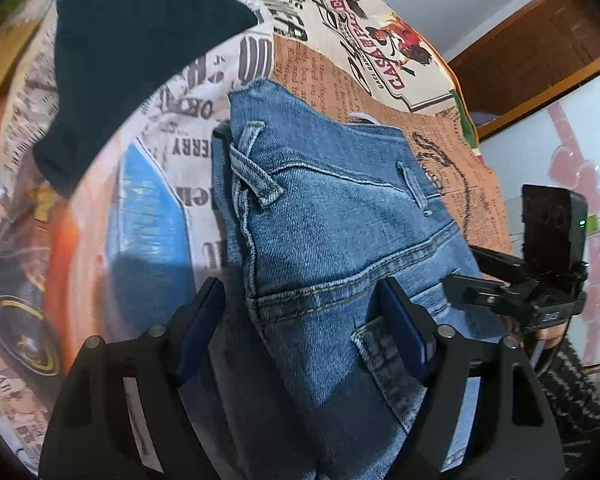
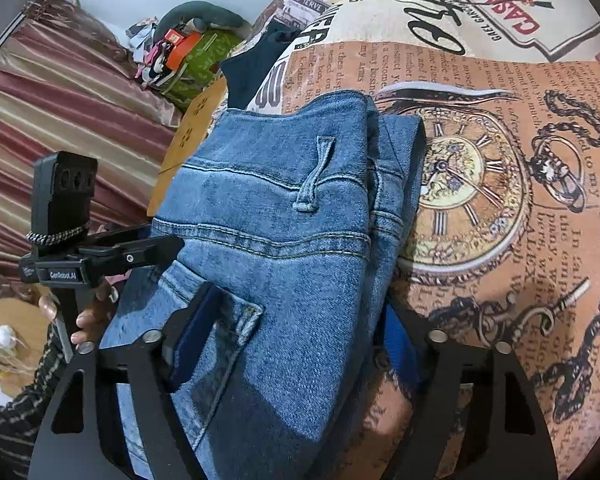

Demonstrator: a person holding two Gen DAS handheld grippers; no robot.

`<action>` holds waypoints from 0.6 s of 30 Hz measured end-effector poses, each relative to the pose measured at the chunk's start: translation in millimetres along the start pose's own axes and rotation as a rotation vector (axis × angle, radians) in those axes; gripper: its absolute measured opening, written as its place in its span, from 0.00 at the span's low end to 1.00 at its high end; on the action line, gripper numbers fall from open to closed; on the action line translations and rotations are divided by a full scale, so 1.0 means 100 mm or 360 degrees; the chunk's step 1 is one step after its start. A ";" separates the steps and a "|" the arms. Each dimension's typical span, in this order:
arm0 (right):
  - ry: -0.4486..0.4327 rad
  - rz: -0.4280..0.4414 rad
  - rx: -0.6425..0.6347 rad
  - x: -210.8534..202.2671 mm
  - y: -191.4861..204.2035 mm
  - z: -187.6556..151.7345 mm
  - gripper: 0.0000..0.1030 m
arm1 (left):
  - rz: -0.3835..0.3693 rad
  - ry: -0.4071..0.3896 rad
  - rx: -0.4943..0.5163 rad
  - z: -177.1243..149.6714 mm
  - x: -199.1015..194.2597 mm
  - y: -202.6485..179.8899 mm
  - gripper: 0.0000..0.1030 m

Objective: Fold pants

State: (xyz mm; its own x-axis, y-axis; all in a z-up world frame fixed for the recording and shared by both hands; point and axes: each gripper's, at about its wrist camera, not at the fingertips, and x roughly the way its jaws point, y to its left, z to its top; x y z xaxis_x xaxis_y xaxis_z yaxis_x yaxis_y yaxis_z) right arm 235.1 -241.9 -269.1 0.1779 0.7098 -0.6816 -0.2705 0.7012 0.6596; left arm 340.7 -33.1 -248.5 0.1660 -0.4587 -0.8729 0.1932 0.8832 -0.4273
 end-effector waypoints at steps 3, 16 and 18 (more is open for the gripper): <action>0.0017 0.0004 0.0044 0.01 -0.01 0.02 0.50 | -0.0083 0.0032 0.0007 0.01 0.01 -0.01 0.59; -0.0205 -0.0123 -0.0227 -0.38 0.56 0.10 0.20 | 0.0031 -0.0277 0.0201 -0.11 -0.74 -0.35 0.35; -0.0273 -0.0125 -0.0281 -0.48 0.73 0.18 0.19 | 0.0056 -0.0373 0.0228 -0.11 -0.96 -0.38 0.35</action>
State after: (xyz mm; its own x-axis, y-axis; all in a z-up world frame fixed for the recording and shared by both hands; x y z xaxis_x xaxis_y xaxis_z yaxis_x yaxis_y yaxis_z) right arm 224.2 -223.5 -183.0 0.3589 0.6651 -0.6549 -0.4076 0.7429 0.5310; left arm 306.7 -21.6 -151.3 0.3909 -0.4527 -0.8014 0.3152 0.8839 -0.3456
